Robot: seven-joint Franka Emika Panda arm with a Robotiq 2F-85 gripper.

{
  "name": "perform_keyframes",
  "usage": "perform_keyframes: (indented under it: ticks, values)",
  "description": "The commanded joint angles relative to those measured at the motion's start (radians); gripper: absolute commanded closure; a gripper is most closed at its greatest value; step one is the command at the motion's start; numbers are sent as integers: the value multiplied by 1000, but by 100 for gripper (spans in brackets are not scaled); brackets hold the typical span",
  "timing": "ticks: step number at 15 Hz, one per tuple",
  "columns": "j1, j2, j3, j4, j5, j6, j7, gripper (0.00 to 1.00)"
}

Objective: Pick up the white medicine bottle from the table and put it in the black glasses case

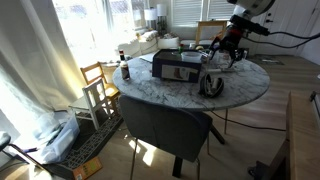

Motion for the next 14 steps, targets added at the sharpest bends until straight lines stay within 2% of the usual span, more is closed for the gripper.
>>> perform_keyframes:
  ticks: [1,6,14]
  values:
    - [19,-180,5,-51,-222,10,83,0]
    - [7,-353,65,-49,-568,12,277,0]
    - [-50,-551,205,-61,-1018,6,493,0]
